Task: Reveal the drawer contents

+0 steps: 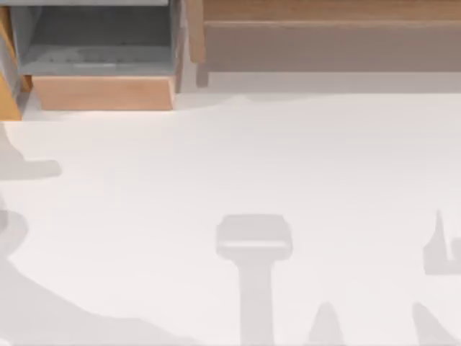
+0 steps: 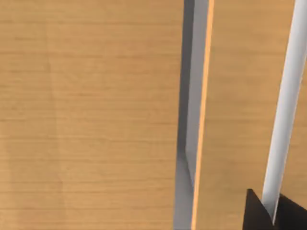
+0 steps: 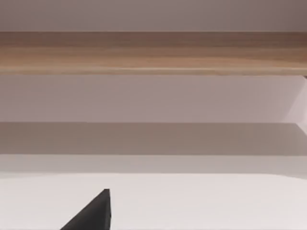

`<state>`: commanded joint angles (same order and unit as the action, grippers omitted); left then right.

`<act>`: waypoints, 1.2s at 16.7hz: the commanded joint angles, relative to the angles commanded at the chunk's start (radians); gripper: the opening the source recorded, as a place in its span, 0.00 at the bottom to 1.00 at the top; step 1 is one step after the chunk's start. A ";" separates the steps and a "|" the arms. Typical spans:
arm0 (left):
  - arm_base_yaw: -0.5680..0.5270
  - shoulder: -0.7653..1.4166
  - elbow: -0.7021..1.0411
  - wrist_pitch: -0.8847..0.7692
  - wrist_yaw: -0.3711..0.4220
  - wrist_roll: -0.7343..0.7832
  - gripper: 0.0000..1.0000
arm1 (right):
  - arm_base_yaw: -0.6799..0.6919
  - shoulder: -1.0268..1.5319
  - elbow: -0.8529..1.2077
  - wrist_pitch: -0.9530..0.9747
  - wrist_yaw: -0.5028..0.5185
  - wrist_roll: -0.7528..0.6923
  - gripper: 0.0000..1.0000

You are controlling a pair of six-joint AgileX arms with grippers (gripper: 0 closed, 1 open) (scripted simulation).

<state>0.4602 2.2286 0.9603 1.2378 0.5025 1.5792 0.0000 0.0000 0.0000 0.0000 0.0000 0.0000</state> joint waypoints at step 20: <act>0.111 -0.118 -0.274 0.159 0.111 0.011 0.00 | 0.000 0.000 0.000 0.000 0.000 0.000 1.00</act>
<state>0.5717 2.1107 0.6866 1.3970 0.6131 1.5905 0.0000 0.0000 0.0000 0.0000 0.0000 0.0000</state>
